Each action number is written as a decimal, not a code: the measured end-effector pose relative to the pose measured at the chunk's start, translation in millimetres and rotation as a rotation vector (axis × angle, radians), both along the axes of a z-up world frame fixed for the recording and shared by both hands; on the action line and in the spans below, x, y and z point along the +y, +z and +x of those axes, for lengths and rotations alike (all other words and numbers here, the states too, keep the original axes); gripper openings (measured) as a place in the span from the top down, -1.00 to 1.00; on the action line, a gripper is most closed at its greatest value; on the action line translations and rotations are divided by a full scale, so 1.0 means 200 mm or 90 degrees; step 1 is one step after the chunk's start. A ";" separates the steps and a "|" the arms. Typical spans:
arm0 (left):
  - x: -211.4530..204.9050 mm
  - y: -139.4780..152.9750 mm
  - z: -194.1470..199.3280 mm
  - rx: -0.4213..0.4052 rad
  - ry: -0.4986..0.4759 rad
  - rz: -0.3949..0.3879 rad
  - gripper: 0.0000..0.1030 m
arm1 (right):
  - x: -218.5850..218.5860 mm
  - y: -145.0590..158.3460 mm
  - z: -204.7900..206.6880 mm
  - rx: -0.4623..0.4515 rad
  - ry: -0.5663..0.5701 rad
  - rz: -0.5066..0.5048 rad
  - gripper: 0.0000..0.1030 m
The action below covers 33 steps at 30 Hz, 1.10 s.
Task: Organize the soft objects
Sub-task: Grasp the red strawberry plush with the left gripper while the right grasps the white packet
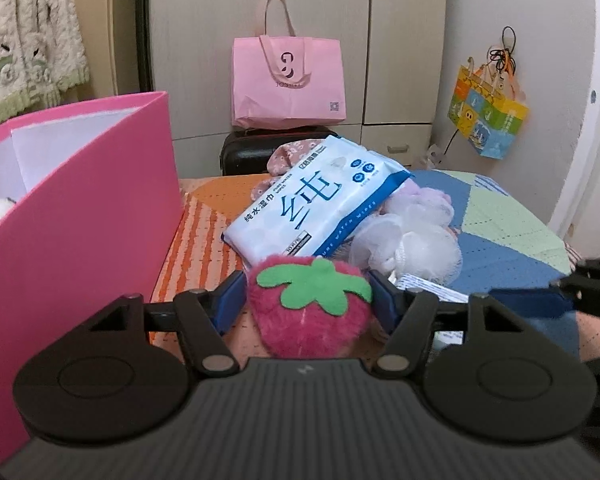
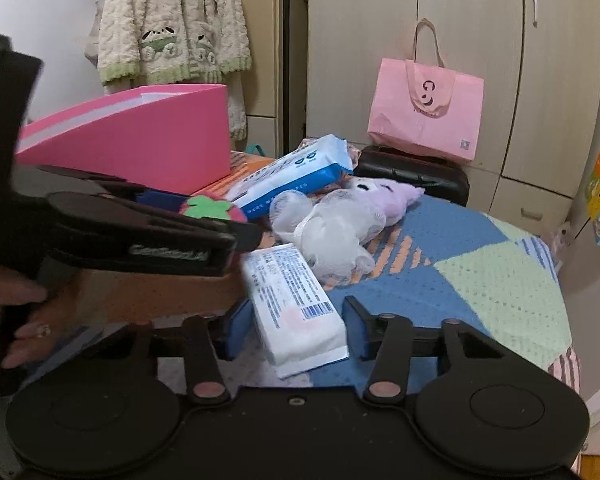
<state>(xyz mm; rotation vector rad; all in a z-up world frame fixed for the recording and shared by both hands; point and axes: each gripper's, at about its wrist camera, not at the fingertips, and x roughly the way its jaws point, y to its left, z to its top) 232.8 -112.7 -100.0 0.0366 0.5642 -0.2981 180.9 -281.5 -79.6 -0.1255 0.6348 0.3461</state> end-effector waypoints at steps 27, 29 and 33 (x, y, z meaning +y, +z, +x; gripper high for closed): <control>0.00 0.01 -0.07 0.091 -0.017 0.016 0.04 | 0.01 -0.01 -0.04 0.055 -0.054 0.068 0.12; 0.00 0.02 -0.09 0.097 -0.022 0.018 0.04 | -0.02 -0.01 -0.07 0.057 -0.074 0.092 0.12; 0.01 0.03 -0.13 0.114 -0.038 0.007 0.04 | -0.04 -0.01 -0.12 0.064 -0.082 0.118 0.12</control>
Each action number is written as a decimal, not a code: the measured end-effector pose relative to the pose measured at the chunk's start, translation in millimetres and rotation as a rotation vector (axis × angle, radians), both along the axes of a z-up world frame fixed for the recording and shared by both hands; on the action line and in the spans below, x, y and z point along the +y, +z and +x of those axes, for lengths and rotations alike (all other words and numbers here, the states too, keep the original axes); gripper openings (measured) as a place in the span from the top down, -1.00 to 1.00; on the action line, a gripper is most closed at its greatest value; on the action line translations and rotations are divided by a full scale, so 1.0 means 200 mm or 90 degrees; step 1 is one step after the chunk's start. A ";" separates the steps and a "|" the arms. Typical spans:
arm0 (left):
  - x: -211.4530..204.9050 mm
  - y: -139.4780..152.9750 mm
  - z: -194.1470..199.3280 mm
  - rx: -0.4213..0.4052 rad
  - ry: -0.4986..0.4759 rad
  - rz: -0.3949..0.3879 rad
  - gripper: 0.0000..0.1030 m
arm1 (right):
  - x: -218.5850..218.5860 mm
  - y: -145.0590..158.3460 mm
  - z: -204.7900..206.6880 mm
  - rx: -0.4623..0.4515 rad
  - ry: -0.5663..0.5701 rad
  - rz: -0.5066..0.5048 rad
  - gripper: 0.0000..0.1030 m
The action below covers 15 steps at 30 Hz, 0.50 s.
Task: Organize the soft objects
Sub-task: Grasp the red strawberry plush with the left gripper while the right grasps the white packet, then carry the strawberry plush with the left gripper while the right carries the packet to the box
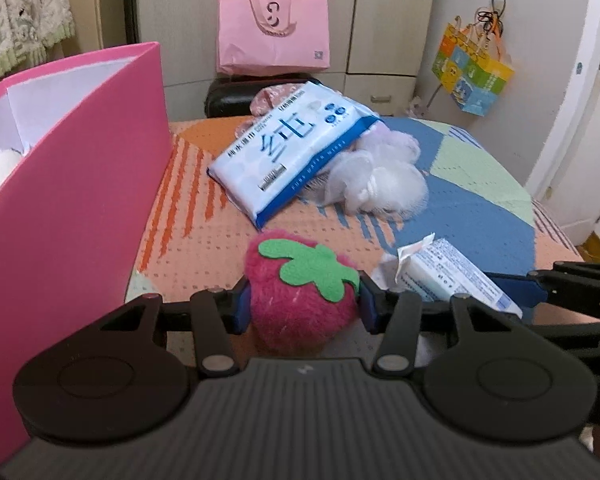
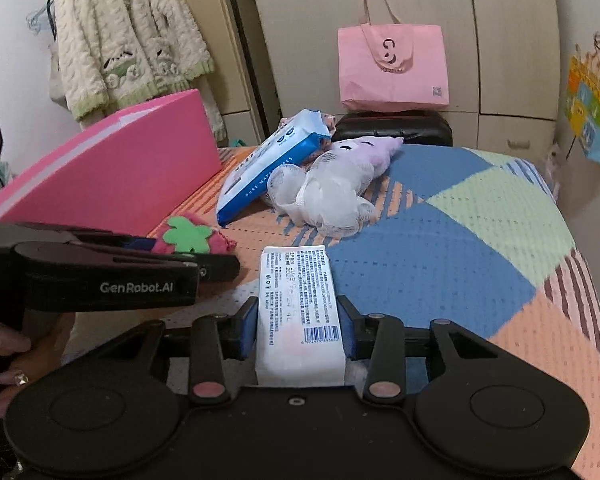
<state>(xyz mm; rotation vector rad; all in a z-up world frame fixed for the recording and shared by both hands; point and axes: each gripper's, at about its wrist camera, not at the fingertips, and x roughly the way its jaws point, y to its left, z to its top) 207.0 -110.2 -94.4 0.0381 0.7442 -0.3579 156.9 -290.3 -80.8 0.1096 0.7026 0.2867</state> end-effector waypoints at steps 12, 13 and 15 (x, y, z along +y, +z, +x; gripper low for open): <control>0.04 0.06 -0.15 0.006 -0.022 -0.007 0.04 | 0.01 0.01 -0.12 0.010 -0.006 0.048 0.12; 0.05 0.07 -0.16 0.004 -0.022 -0.007 0.04 | 0.01 0.01 -0.13 0.014 -0.005 0.054 0.12; 0.07 0.08 -0.18 0.006 -0.024 -0.010 0.04 | 0.02 0.00 -0.15 0.019 -0.001 0.067 0.12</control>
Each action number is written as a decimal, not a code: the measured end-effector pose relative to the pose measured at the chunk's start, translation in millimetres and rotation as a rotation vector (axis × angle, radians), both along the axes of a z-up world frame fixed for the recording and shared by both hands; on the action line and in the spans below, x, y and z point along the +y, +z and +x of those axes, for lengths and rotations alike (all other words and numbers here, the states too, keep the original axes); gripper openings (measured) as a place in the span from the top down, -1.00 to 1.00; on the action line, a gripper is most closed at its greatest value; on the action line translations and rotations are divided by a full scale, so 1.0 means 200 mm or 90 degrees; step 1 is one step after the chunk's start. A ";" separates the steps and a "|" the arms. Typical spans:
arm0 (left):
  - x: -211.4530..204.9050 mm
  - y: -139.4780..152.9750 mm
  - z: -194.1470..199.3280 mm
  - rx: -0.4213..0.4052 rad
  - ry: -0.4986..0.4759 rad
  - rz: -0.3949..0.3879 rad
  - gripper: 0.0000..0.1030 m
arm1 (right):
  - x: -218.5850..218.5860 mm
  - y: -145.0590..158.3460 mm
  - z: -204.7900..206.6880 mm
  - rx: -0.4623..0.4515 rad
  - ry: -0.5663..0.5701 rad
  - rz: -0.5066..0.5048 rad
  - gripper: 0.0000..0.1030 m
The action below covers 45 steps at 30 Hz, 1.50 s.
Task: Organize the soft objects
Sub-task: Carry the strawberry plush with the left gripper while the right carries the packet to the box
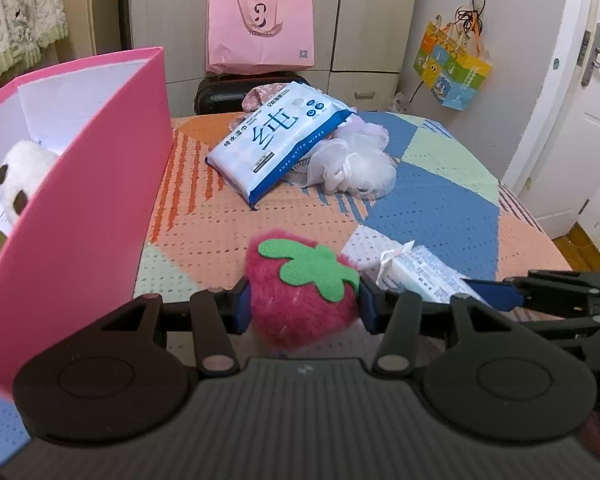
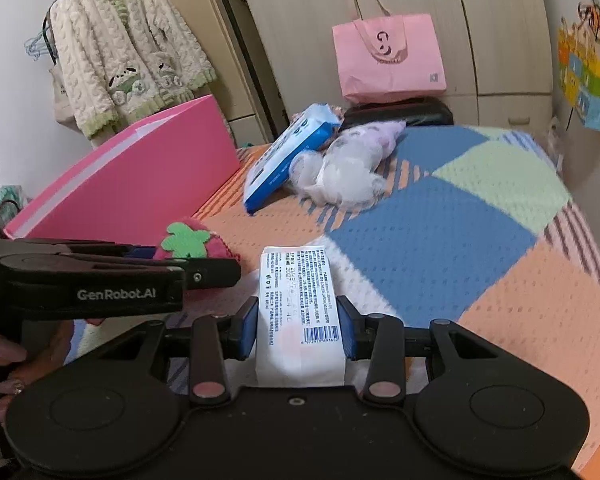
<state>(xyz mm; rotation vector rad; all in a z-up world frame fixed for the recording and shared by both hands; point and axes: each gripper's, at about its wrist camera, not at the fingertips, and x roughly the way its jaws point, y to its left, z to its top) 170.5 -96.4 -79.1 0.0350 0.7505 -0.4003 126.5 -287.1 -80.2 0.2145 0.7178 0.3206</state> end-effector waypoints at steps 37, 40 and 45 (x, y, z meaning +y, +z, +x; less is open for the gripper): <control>0.42 0.30 -0.53 0.057 -0.099 -0.004 0.04 | 0.18 0.25 -0.29 0.063 0.189 0.134 0.12; 0.49 0.35 -0.56 0.050 -0.093 -0.009 0.04 | 0.23 0.28 -0.29 0.067 0.216 0.143 0.12; 0.61 0.46 -0.60 0.024 -0.077 -0.016 0.04 | 0.35 0.39 -0.28 0.053 0.255 0.136 0.12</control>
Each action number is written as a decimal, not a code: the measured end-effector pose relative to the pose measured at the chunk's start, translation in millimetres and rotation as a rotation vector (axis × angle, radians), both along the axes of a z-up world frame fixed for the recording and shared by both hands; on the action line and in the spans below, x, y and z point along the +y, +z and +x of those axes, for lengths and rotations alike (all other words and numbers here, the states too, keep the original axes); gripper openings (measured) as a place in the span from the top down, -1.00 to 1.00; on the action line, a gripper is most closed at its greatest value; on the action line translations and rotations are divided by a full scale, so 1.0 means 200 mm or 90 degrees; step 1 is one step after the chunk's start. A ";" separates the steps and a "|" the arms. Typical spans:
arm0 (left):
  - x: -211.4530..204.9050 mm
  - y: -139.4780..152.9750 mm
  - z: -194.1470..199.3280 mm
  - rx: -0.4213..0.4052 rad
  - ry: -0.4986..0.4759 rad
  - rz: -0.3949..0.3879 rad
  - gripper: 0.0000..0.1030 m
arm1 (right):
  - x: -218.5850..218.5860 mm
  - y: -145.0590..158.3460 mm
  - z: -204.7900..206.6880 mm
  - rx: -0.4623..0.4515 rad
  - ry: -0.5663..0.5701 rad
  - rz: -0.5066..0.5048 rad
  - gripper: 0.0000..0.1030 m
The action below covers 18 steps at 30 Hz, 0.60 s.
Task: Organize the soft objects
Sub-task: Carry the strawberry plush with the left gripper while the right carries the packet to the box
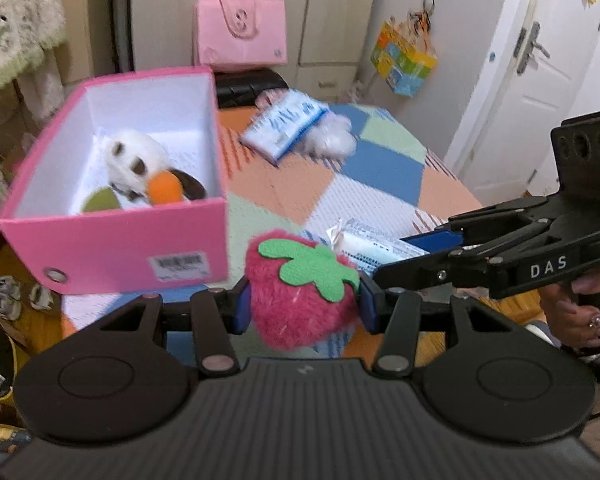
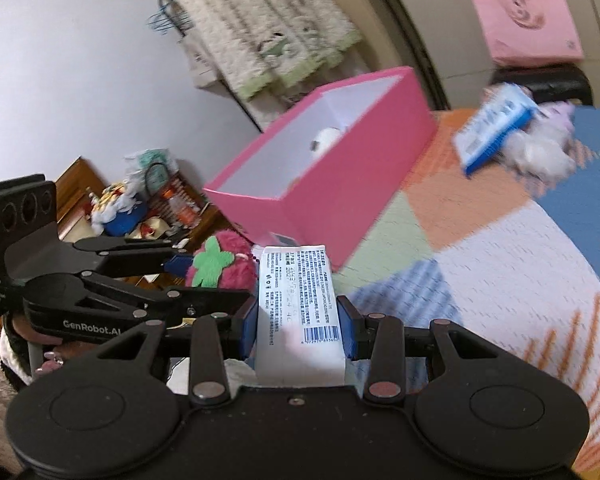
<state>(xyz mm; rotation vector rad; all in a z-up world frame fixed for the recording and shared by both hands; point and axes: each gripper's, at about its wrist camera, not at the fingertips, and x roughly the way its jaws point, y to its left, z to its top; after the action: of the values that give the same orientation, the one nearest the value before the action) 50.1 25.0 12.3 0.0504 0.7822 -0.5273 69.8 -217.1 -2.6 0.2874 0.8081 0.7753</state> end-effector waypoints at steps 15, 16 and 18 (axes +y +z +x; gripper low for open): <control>0.26 0.27 0.25 -0.111 0.069 -0.032 0.04 | 0.36 0.26 0.36 -0.083 0.071 -0.032 0.12; 0.26 0.28 0.29 -0.109 0.070 -0.030 0.05 | 0.39 0.26 0.39 -0.088 0.069 -0.041 0.12; 0.29 0.29 0.38 -0.104 0.074 -0.034 0.04 | 0.42 0.27 0.48 -0.092 0.063 -0.055 0.12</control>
<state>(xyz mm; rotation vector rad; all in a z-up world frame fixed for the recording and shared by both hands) 125.9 82.1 69.7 -0.0013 0.6069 -0.4281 165.4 -133.3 50.6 0.1138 0.7206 0.8420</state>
